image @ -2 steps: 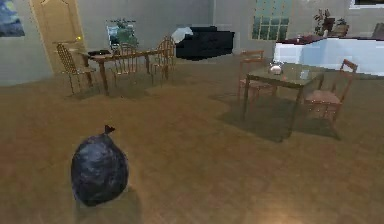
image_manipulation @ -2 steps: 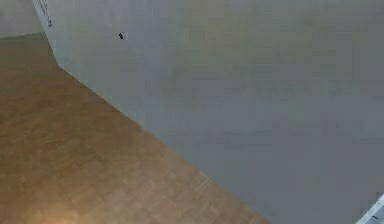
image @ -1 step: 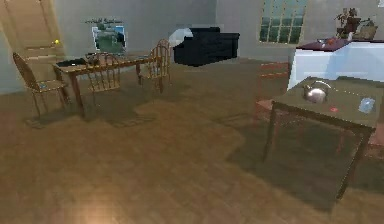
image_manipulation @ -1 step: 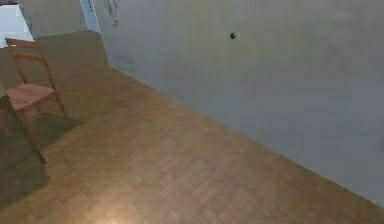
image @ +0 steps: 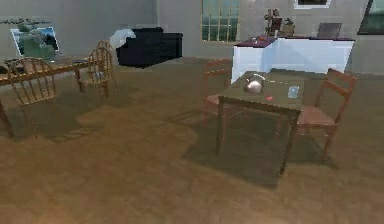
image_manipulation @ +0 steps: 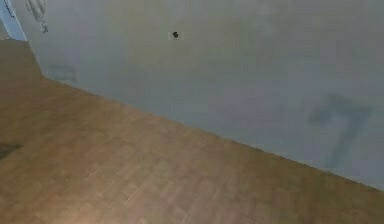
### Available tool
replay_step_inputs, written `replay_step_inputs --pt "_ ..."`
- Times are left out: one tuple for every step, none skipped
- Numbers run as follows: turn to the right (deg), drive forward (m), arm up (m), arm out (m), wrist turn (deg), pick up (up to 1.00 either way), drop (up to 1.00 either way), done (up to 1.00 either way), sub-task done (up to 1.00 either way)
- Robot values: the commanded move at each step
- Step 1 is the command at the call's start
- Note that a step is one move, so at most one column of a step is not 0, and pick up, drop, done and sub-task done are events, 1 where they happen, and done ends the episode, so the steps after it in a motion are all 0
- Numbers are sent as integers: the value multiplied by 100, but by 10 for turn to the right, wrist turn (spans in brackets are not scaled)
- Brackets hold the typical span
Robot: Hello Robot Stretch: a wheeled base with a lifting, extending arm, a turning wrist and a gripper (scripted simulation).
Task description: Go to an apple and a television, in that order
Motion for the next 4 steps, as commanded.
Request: replay_step_inputs --pt "0 5 0 0 0 0 0 0 0" --pt "-90 0 0 0 0 0 0 0 0" --pt "0 100 0 0 0 0 0 0 0" --pt "-30 0 0 0 0 0 0 0 0"
